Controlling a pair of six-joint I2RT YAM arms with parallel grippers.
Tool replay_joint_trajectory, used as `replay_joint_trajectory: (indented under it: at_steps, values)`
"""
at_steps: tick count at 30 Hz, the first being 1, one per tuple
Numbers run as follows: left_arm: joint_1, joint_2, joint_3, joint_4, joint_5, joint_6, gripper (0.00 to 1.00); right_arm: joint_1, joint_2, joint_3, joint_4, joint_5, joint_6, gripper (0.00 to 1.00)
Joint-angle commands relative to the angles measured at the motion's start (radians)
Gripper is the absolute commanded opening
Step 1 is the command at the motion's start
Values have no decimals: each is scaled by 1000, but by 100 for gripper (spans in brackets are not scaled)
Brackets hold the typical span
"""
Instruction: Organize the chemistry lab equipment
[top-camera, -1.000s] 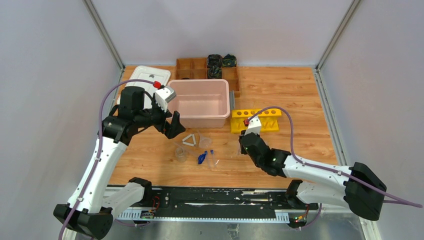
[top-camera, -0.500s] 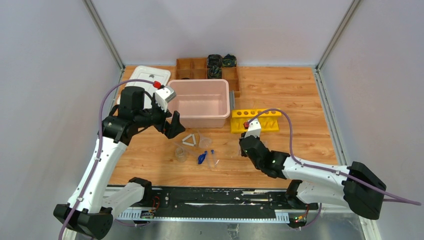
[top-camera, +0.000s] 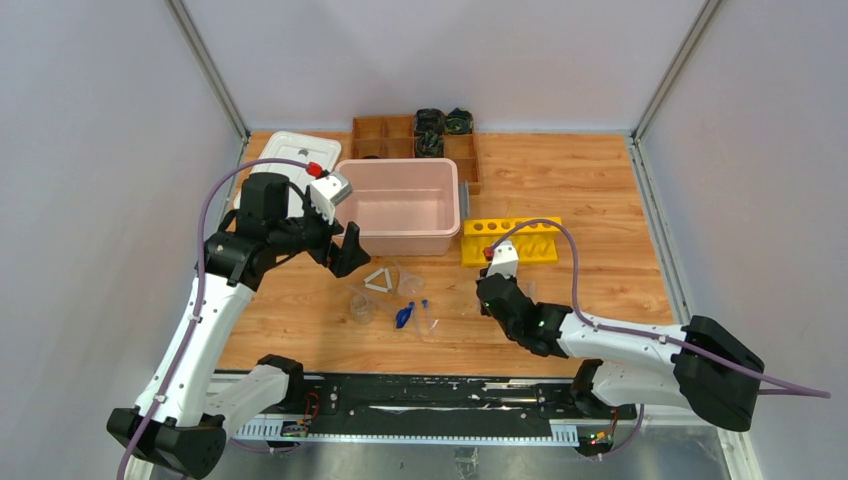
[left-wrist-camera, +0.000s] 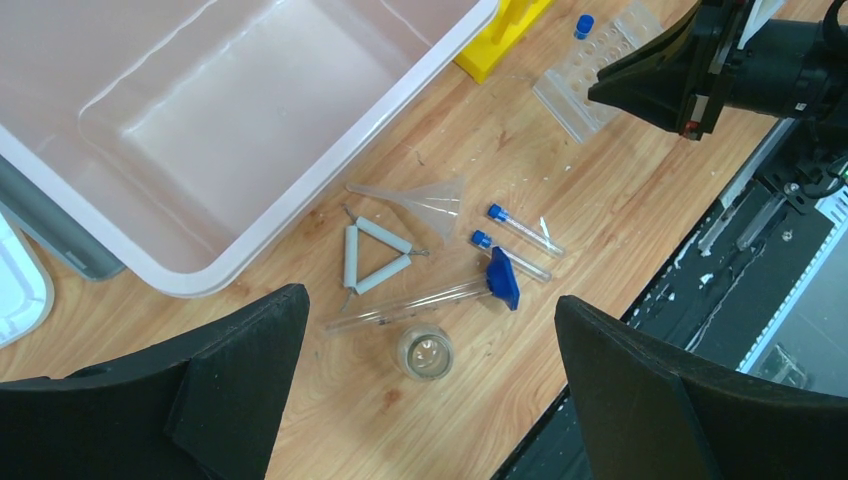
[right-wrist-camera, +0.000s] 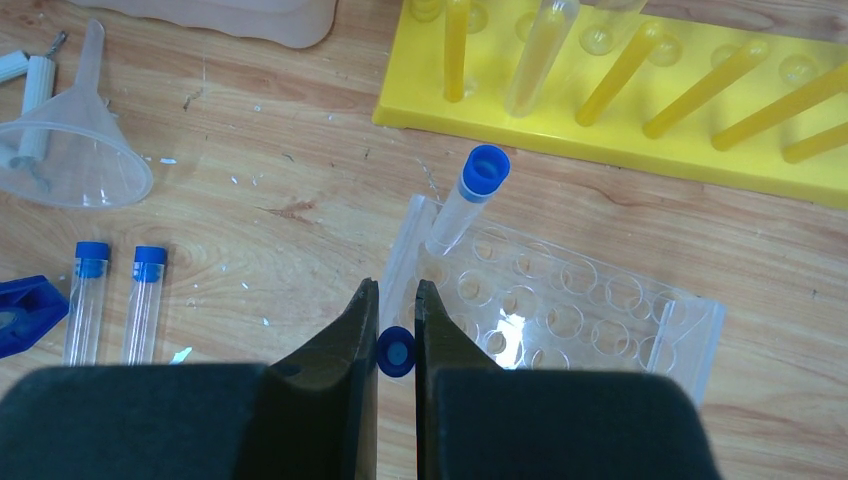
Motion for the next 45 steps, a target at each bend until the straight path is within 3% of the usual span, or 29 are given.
replay_joint_trajectory:
  at_steps: [1,5,10,14,21,27,34,45]
  values:
    - [-1,-12,22,4,8,21,100,16,17,-12,-5,52,42,8]
    - [0,-7,33,3,13,14,100,36,7,-8,-32,56,54,16]
    - [-1,-3,42,2,0,9,100,85,-47,68,-171,117,56,37]
    - [0,-1,46,2,-1,0,100,108,-103,134,-293,162,88,47]
    - [-1,-5,51,3,-14,-8,100,127,-99,239,-303,74,99,43]
    - [-1,-8,54,2,-38,-13,100,127,139,365,-266,-163,72,37]
    - [0,-21,60,-6,-55,-1,100,127,402,444,-222,-305,68,38]
    - [-1,-29,70,-16,-58,8,100,123,564,463,-195,-336,90,36]
